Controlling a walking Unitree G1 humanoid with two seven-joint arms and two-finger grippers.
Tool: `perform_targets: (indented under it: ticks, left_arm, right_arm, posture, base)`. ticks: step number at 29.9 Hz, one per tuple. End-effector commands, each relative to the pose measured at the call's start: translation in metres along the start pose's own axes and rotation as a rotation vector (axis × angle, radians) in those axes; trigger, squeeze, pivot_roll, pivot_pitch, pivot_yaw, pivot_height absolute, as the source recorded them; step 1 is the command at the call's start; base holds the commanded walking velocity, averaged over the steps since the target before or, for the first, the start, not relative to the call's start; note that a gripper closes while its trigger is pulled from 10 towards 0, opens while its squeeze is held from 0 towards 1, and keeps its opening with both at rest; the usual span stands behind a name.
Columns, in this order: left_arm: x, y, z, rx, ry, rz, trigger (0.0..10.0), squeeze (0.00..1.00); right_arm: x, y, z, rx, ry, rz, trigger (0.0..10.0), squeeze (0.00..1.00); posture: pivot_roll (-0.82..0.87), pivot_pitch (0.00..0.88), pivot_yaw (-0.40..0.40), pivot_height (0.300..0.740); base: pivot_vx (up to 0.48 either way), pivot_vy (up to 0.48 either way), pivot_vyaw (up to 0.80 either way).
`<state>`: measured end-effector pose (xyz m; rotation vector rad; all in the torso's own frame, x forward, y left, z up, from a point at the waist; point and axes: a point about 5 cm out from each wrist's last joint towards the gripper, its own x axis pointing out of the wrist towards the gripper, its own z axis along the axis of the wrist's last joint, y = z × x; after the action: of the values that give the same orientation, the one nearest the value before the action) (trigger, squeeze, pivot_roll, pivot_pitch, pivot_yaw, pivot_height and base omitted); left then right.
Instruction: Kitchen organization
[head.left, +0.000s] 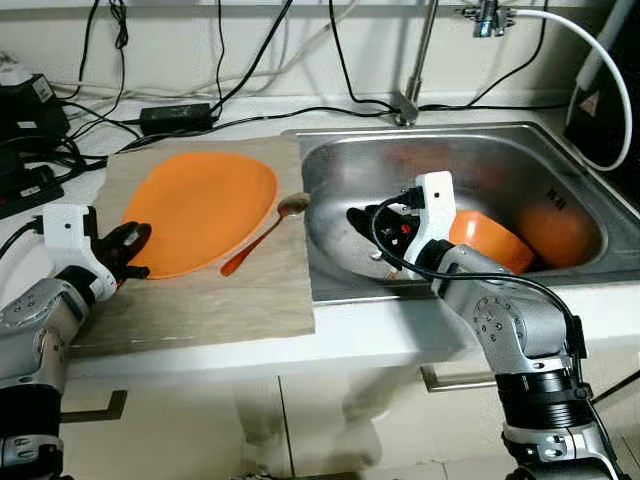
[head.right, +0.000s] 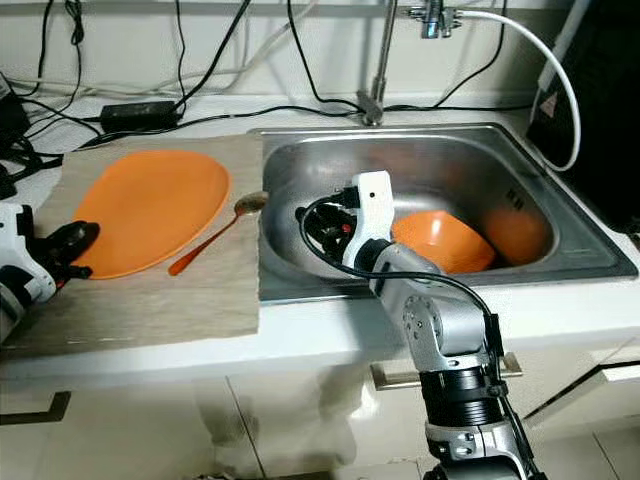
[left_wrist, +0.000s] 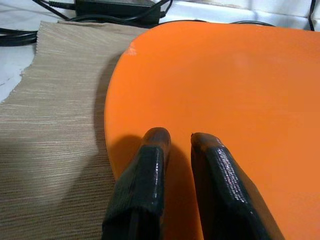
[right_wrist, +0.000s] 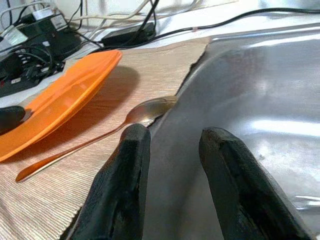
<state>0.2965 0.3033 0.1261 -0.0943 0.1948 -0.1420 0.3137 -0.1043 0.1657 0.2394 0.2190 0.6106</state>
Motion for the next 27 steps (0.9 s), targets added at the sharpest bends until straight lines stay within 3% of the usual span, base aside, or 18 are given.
perform_targets:
  ticks: [1,8,15,18,19,24,25,26,27]
  left_arm:
    - [-0.004,-0.002,-0.039,-0.055,0.161,0.01,10.0,0.0]
    - [-0.001,-0.003,-0.04,-0.059,0.153,0.002,10.0,0.0]
    - [0.001,-0.005,-0.038,-0.064,0.138,-0.01,10.0,0.0]
    - [0.002,-0.007,-0.035,-0.069,0.124,-0.015,10.0,0.0]
    - [0.004,-0.01,-0.033,-0.073,0.113,-0.026,10.0,0.0]
    - [0.009,-0.016,-0.029,-0.072,0.101,-0.051,10.0,0.0]
    - [0.01,-0.017,-0.028,-0.068,0.1,-0.058,10.0,0.0]
    - [0.011,-0.019,-0.026,-0.065,0.098,-0.065,10.0,0.0]
    - [0.011,-0.019,-0.026,-0.065,0.098,-0.065,10.0,0.0]
  right_arm:
    - [0.001,0.001,0.007,0.003,-0.017,0.002,10.0,0.0]
    - [0.024,-0.001,0.008,0.158,-0.071,0.031,10.0,0.0]
    - [0.041,0.007,0.021,0.21,-0.115,0.086,10.0,0.0]
    - [0.049,0.006,0.022,0.271,-0.125,0.095,10.0,0.0]
    - [0.058,0.003,0.021,0.34,-0.135,0.094,10.0,0.0]
    - [0.069,-0.001,0.013,0.36,-0.105,0.048,10.0,0.0]
    - [0.072,-0.003,0.009,0.361,-0.091,0.028,10.0,0.45]
    - [0.074,-0.004,0.004,0.362,-0.078,0.017,10.0,1.0]
    - [0.074,-0.004,0.004,0.362,-0.078,0.017,10.0,1.0]
  posture:
    - [-0.03,0.01,0.0,0.74]
    - [-0.03,0.007,0.005,0.74]
    - [-0.01,0.001,-0.003,0.74]
    - [0.0,0.0,-0.007,0.74]
    - [0.0,0.0,-0.004,0.74]
    - [0.01,0.0,-0.002,0.74]
    - [0.01,0.0,0.003,0.74]
    - [0.01,0.0,0.006,0.74]
    - [0.01,0.0,0.006,0.74]
  base:
    - [0.0,0.0,0.0]
    - [0.0,0.0,0.0]
    - [0.0,0.0,0.0]
    - [0.0,0.0,0.0]
    - [0.0,0.0,0.0]
    - [0.0,0.0,0.0]
    - [0.0,0.0,0.0]
    - [0.0,0.0,0.0]
    - [0.0,0.0,0.0]
